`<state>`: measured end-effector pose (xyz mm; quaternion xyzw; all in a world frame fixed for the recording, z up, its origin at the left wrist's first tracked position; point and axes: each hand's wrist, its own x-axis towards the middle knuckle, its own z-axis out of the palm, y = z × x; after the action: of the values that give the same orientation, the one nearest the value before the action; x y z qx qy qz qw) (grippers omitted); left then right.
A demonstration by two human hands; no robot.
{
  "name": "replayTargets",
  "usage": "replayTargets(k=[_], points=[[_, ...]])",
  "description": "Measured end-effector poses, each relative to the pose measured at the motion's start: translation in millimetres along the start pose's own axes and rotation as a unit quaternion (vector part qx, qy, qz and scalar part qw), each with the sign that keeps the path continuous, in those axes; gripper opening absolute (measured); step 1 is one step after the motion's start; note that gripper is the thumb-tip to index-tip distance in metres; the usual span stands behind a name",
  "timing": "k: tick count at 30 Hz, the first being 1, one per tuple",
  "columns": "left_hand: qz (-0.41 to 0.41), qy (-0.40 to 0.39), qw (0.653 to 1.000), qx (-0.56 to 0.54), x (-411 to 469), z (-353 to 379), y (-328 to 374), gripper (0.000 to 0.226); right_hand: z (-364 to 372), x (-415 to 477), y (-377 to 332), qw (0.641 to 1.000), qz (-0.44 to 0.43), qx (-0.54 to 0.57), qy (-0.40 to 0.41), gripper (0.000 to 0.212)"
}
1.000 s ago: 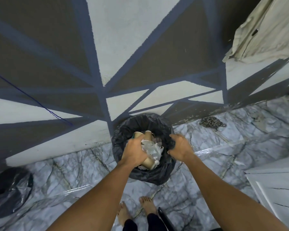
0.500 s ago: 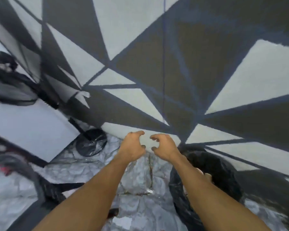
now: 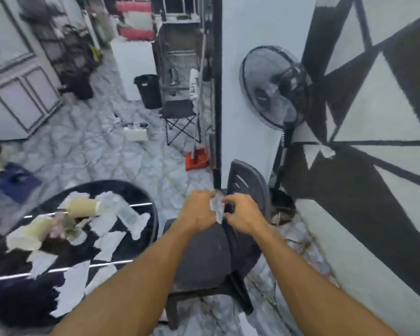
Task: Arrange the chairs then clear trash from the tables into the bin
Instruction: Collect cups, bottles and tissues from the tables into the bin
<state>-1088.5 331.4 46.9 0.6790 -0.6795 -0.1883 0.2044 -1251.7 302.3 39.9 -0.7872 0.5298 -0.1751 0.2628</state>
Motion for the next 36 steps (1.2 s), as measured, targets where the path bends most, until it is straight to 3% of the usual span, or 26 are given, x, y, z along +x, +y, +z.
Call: replayTargets(k=[2, 7, 14, 17, 20, 25, 33, 36], points=[[-0.066, 0.027, 0.997, -0.017, -17, -27, -50, 0.053, 37, 21, -43, 0.998, -0.034, -0.003, -0.056, 0.045], [-0.191, 0.105, 0.975, -0.032, -68, -80, -150, 0.036, 119, 61, -136, 0.979, -0.127, -0.039, -0.153, 0.043], [-0.332, 0.148, 0.931, -0.020, -122, -112, -249, 0.042, 208, 103, -214, 0.964, -0.168, -0.038, -0.204, 0.036], [-0.360, 0.159, 0.919, -0.017, -109, -115, -279, 0.038, 237, 131, -222, 0.967, -0.152, -0.031, -0.200, 0.040], [-0.380, 0.155, 0.911, -0.040, -74, -113, -303, 0.050, 260, 168, -222, 0.970, -0.137, -0.033, -0.196, 0.048], [-0.386, 0.125, 0.914, -0.023, 0, -101, -341, 0.071, 294, 229, -209, 0.968, -0.105, -0.066, -0.217, 0.032], [-0.458, 0.100, 0.879, 0.088, 71, -100, -414, 0.107, 351, 283, -198, 0.964, -0.052, -0.082, -0.249, 0.081], [-0.502, 0.083, 0.856, 0.092, 85, -97, -428, 0.116, 365, 290, -196, 0.965, -0.036, -0.078, -0.247, 0.080]])
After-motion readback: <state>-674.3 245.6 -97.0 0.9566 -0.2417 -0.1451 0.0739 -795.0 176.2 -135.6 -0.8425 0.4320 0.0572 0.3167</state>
